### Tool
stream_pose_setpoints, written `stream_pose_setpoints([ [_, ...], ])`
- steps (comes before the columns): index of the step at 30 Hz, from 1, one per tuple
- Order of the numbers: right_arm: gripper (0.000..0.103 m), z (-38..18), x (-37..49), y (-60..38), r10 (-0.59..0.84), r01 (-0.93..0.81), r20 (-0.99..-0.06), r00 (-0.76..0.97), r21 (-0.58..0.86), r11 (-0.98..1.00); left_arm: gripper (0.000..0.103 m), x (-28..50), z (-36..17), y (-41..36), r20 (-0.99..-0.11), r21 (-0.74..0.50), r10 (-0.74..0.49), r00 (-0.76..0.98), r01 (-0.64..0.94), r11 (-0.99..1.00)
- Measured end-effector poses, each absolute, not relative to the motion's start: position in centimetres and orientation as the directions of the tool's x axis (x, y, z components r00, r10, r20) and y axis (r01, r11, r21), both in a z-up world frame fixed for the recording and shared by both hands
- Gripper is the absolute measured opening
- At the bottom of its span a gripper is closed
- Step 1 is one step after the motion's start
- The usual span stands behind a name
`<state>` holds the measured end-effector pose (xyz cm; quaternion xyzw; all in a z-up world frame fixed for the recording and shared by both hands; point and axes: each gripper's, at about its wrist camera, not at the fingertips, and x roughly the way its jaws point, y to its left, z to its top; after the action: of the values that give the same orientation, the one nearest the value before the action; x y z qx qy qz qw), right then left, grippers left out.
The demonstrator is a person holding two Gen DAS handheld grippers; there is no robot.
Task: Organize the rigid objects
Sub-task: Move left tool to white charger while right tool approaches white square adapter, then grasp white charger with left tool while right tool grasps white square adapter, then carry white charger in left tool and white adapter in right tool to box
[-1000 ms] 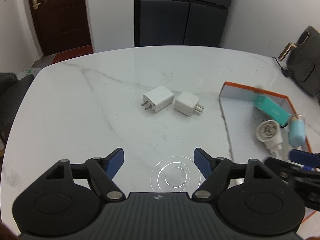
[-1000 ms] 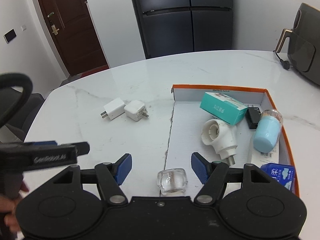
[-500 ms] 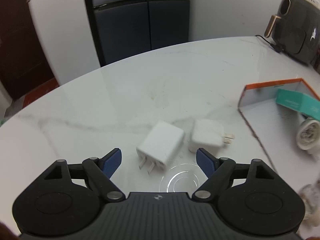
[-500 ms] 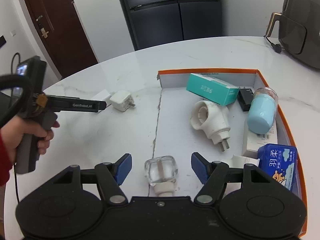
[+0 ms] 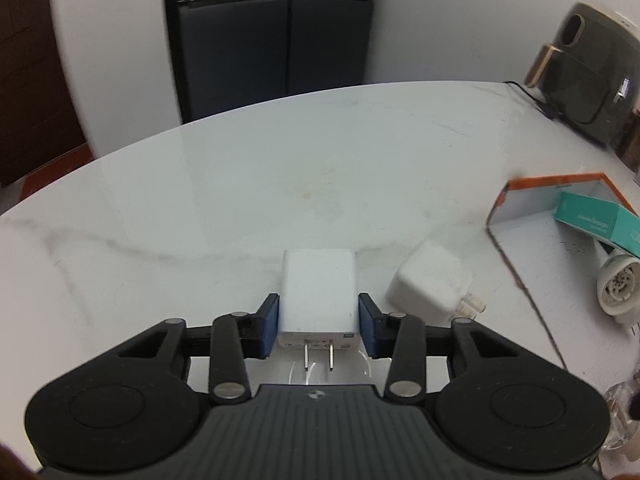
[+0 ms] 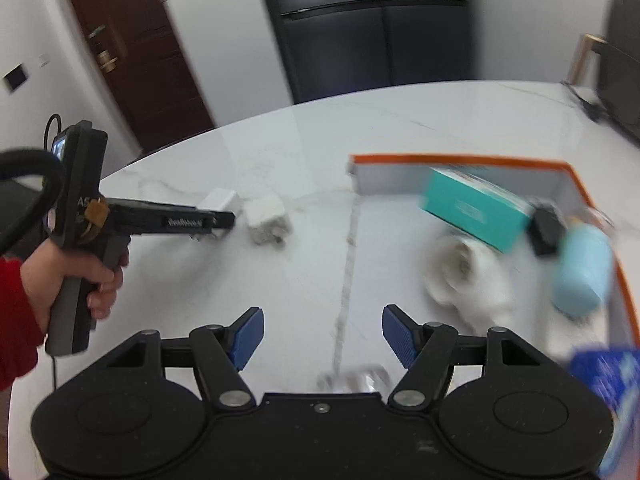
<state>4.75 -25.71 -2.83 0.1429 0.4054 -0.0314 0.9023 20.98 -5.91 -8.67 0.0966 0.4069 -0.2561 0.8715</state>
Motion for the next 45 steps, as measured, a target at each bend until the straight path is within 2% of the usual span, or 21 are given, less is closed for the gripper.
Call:
stream_pose_setpoints([
  [10, 0.08, -4.8, 15.3, -22.9, 0.113, 0.054, -0.759, 0.642, 0.192, 0.98, 0.042, 17.5, -8.5, -1.6, -0.764, -0.063, -0.325, 0.558, 0.436, 0.898],
  [16, 0.08, -6.5, 19.2, -22.6, 0.096, 0.042, -0.79, 0.605, 0.152, 0.988, 0.052, 19.0, -8.8, -1.9, -0.746, -0.063, -0.31, 0.589, 0.401, 0.914],
  [18, 0.079, -6.9, 20.0, -22.4, 0.087, 0.042, -0.799, 0.595, 0.139, 0.989, 0.049, 19.2, -8.8, -2.3, -0.743, -0.049, -0.304, 0.597, 0.403, 0.914],
  [19, 0.079, -7.0, 20.2, -22.3, 0.088, 0.04, -0.801, 0.592, 0.139, 0.99, 0.042, 19.2, -8.8, -2.5, -0.741, -0.048, -0.305, 0.599, 0.405, 0.913],
  [21, 0.07, -7.3, 20.7, -22.1, 0.086, 0.038, -0.805, 0.587, 0.134, 0.99, 0.042, 19.0, -8.8, -2.6, -0.739, -0.04, -0.293, 0.607, 0.395, 0.918],
  [22, 0.067, -7.3, 20.7, -21.9, 0.074, 0.036, -0.804, 0.59, 0.118, 0.992, 0.042, 18.8, -8.7, -2.5, -0.737, -0.048, -0.292, 0.609, 0.384, 0.922],
  [23, 0.056, -7.3, 20.7, -21.6, 0.069, 0.029, -0.802, 0.593, 0.107, 0.994, 0.041, 18.7, -8.7, -2.3, -0.735, -0.058, -0.291, 0.612, 0.37, 0.927],
  [24, 0.051, -7.3, 20.6, -21.5, 0.071, 0.023, -0.798, 0.598, 0.106, 0.994, 0.041, 18.6, -8.7, -2.3, -0.736, -0.067, -0.285, 0.613, 0.354, 0.933],
  [30, 0.051, -6.1, 18.4, -20.9, 0.045, 0.07, -0.774, 0.632, 0.115, 0.991, 0.041, 17.5, -7.5, -1.4, -0.745, -0.069, -0.229, 0.627, 0.268, 0.961],
  [38, 0.051, -2.6, 14.3, -19.7, 0.089, 0.063, -0.739, 0.668, 0.176, 0.982, 0.041, 14.8, -5.2, -0.6, -0.761, -0.1, -0.191, 0.62, 0.179, 0.979],
  [45, 0.051, 0.0, 10.4, -19.1, 0.087, 0.063, -0.722, 0.686, 0.178, 0.982, 0.041, 10.8, -2.3, -0.8, -0.746, -0.09, -0.182, 0.641, 0.174, 0.981],
])
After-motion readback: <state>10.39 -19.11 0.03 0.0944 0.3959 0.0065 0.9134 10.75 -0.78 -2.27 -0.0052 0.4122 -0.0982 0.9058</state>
